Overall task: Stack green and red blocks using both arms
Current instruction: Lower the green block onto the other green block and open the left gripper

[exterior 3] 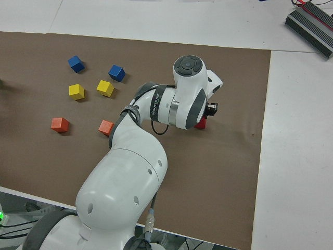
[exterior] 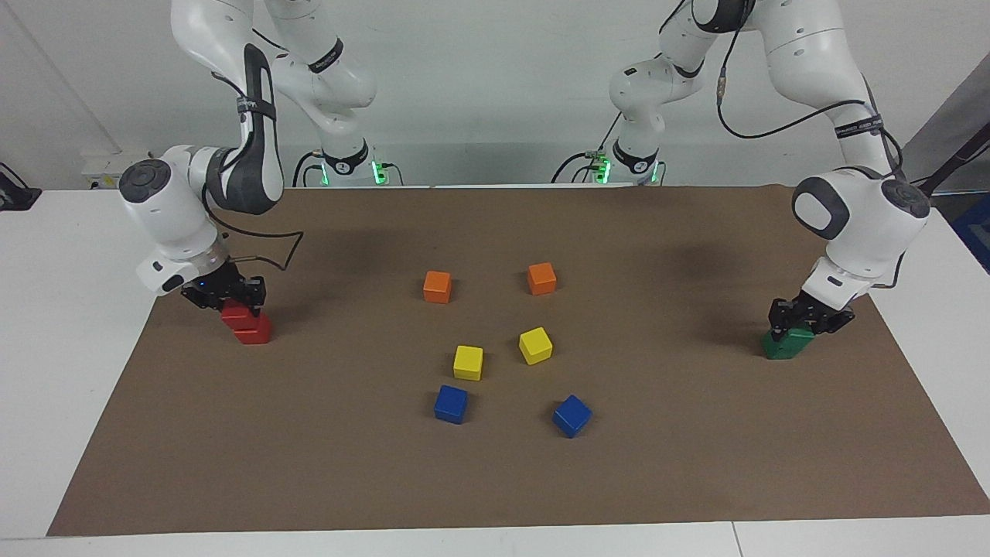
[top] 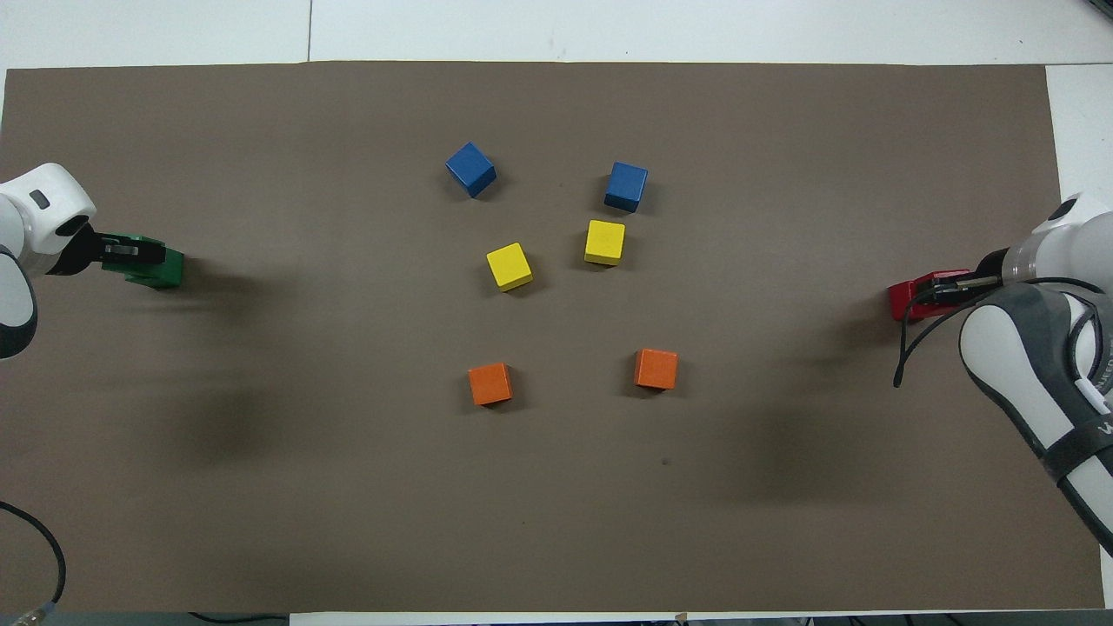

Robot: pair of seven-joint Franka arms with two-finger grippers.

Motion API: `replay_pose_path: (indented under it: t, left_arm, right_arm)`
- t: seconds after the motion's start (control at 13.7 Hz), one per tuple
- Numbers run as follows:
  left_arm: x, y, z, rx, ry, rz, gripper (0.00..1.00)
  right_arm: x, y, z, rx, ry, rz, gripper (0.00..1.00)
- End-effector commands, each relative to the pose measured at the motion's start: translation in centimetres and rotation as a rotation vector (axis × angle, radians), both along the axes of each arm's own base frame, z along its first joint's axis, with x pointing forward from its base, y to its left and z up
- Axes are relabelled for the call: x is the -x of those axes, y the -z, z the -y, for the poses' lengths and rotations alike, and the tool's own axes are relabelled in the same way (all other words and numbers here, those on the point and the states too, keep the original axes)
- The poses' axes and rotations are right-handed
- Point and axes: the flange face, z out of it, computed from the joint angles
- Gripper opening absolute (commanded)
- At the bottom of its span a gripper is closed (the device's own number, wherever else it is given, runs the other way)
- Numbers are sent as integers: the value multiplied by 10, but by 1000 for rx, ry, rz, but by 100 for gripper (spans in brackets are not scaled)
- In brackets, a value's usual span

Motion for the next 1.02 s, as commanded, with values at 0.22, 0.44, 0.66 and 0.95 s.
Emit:
replay_pose_path:
  t: [0.22, 0.44, 0.66, 0.95]
  left_arm:
    - [11, -3, -1, 1, -12, 12, 0]
    - [10, -4, -1, -1, -9, 13, 51]
    - [8, -6, -1, -2, -8, 18, 100]
    - [6, -12, -1, -1, -7, 18, 100]
  right_arm:
    - [0, 3, 4, 9, -20, 12, 0]
    - [0, 5, 4, 9, -22, 13, 0]
    - [3, 9, 4, 8, -22, 9, 0]
    - [6, 12, 3, 7, -21, 3, 0]
